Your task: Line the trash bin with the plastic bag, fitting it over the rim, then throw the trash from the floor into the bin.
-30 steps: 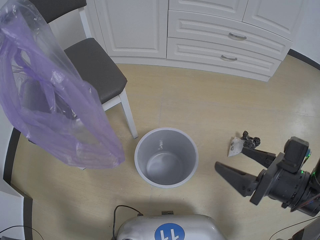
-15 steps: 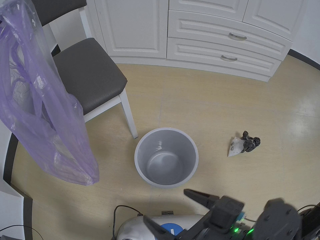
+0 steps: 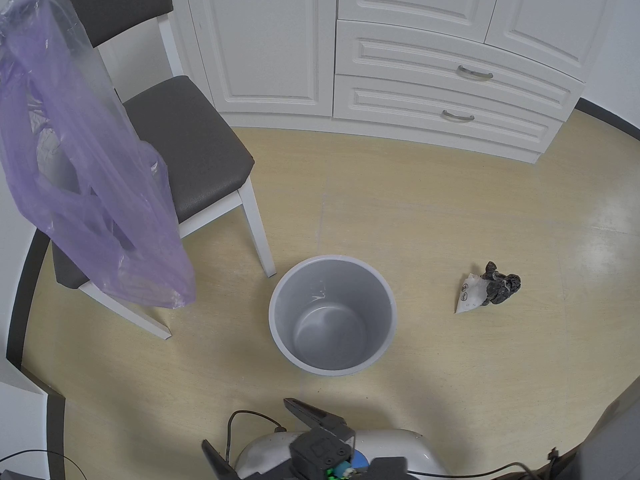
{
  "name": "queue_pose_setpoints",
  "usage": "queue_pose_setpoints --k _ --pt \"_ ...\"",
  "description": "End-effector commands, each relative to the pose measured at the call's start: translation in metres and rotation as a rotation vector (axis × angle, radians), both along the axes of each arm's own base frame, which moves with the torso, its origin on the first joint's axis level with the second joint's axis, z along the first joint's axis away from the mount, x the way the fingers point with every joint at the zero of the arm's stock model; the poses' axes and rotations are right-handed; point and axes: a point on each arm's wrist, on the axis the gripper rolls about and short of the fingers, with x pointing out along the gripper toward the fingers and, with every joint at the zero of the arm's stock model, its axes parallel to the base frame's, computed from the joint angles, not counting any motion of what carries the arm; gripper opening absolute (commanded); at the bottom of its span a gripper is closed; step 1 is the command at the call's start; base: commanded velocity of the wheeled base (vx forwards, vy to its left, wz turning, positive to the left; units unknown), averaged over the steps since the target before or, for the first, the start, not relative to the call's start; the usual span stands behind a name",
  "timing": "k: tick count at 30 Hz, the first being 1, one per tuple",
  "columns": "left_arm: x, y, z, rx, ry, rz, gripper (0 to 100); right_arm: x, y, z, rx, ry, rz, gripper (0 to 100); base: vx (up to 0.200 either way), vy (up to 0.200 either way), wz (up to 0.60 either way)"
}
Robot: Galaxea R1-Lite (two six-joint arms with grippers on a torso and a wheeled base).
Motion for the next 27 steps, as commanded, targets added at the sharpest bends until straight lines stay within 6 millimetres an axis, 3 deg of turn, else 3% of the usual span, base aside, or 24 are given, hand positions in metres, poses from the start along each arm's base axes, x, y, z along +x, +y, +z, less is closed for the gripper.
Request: queue_pose_setpoints --k 1,8,13,22,26,27 --pt "-0.003 0.001 0.002 0.003 -0.013 0.001 0 0.014 0.039 -0.010 0.017 -0.003 -0.017 100 0.000 0.000 0.00" --pt "-0.008 0.002 0.003 -0.002 -0.024 -0.006 0 0.034 0.064 -0.008 0.078 -0.022 -0.086 100 0.000 0.000 0.00" --pt "-0.010 0.003 0.003 -0.003 -0.030 -0.013 0 0.051 0.068 -0.005 0.095 -0.028 -0.129 100 0.000 0.000 0.00" --pt "-0.013 0.002 0.004 -0.005 -0.037 -0.029 0 0.091 0.053 0.005 0.130 -0.047 -0.255 100 0.000 0.000 0.00" --pt "-0.014 0.001 0.004 -0.006 -0.036 -0.049 0 0.100 0.045 0.018 0.161 -0.059 -0.283 100 0.000 0.000 0.00" --pt "-0.015 0.001 0.003 -0.006 -0.036 -0.050 0 0.103 0.038 0.033 0.190 -0.070 -0.295 100 0.000 0.000 0.00"
